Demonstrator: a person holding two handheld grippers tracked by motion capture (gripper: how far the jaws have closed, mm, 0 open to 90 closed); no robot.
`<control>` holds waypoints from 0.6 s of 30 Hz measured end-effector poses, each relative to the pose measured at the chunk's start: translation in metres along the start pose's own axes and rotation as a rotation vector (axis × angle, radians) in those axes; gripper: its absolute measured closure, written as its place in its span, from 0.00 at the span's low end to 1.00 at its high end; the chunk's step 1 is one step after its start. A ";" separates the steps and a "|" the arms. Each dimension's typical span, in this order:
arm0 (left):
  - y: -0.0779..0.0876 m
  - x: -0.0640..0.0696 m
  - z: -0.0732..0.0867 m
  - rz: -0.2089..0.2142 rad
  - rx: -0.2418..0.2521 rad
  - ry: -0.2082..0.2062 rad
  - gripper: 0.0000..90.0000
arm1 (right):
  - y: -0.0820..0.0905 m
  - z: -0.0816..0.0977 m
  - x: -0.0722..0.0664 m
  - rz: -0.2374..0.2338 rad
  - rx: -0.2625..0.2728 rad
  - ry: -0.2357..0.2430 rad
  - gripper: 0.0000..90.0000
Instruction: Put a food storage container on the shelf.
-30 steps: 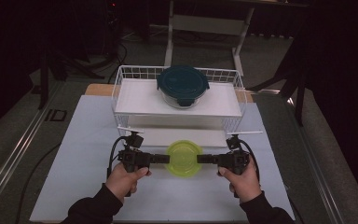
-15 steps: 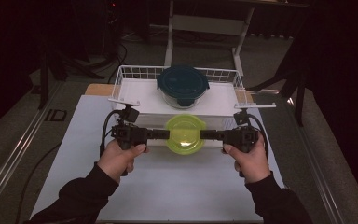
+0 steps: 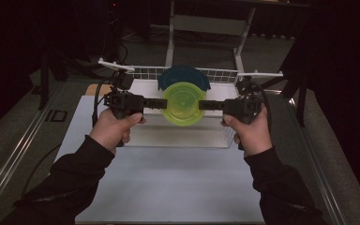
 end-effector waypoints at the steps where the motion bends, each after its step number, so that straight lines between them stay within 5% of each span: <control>1: 0.000 0.000 -0.004 -0.003 0.002 0.004 0.90 | 0.000 -0.005 -0.001 0.004 0.004 0.004 0.90; 10: -0.005 -0.006 -0.040 -0.033 0.042 0.004 0.90 | -0.003 -0.044 0.004 0.045 0.029 -0.015 0.90; 18: -0.016 -0.020 -0.052 -0.049 0.067 0.023 0.90 | -0.013 -0.062 0.015 0.097 0.034 -0.027 0.90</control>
Point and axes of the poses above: each handheld gripper's, and its own axes: y roughly backward along the jaws, z roughly out of its underside, x roughly to its right, the point moved 7 cm from there along -y, roughly forward along the jaws, and after that the axes turned 11 degrees about z, right-handed, at the moved point
